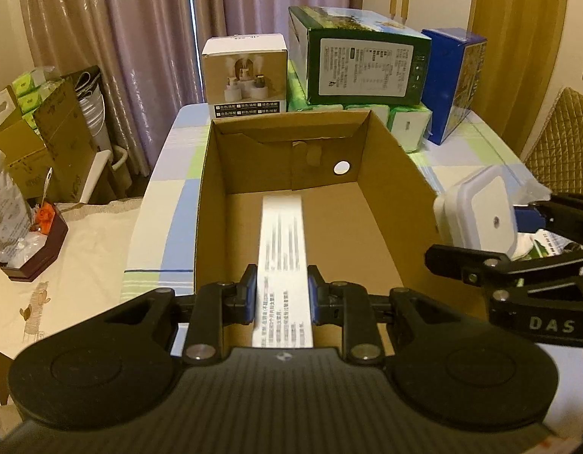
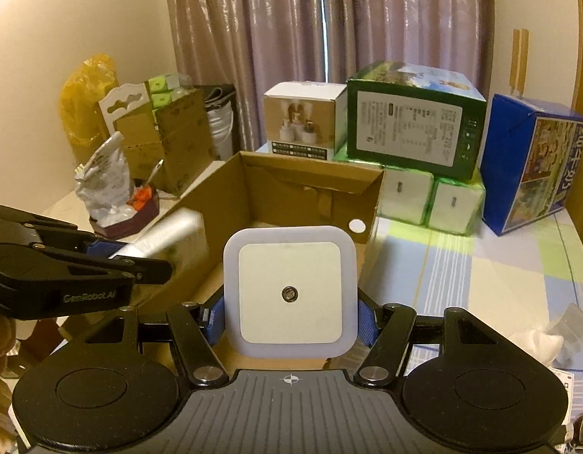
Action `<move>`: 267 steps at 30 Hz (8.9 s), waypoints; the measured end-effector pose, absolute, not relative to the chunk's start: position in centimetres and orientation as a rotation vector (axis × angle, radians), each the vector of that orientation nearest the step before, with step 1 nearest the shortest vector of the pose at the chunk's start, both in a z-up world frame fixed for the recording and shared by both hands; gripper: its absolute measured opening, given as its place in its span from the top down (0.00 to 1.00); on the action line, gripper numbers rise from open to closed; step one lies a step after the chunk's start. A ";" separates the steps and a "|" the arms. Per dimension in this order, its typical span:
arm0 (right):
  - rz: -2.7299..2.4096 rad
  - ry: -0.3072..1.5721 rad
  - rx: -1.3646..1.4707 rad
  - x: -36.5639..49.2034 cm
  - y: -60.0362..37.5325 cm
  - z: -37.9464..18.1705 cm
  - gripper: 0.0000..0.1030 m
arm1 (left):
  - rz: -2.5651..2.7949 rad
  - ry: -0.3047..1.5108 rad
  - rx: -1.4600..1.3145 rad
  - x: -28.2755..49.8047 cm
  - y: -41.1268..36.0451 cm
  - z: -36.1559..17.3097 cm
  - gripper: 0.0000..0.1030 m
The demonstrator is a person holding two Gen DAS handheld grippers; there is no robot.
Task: Organize objects
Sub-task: 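Drop the white box from the left gripper while the right drops the night light in, then move both grippers back over the remaining items on the table, then grasp the clear snack sachet with the right gripper while the left grasps the red candy, then carry the sachet and red candy packet toward the cardboard box with both grippers, then drop the candy from the left gripper while the right drops the sachet into the box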
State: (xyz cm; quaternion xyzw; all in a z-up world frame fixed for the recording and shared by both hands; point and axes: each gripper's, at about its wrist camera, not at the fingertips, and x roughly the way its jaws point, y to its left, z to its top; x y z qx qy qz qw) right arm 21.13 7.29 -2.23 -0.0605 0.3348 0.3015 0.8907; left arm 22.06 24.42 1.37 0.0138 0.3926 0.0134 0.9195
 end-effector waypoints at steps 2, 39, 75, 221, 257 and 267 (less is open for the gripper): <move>0.628 0.698 -0.129 21.2 7.3 -2.4 0.40 | 0.040 0.800 0.034 22.2 24.6 1.4 0.79; 0.497 0.618 0.084 10.3 -6.1 1.8 0.22 | 0.066 0.685 -0.064 9.8 20.1 6.5 0.47; 0.147 0.666 0.203 1.7 -24.9 -1.3 0.07 | -0.169 0.710 0.009 4.8 2.6 3.5 0.01; 0.490 0.735 0.030 9.6 -9.9 -0.4 0.67 | -0.177 0.728 0.084 9.8 7.6 3.1 0.80; 0.642 0.808 0.041 20.9 5.7 -1.0 0.67 | -0.037 0.764 0.039 19.7 23.8 0.8 0.72; 0.679 0.775 0.077 20.9 6.4 -1.3 0.56 | 0.005 0.734 0.003 17.6 25.3 2.2 0.68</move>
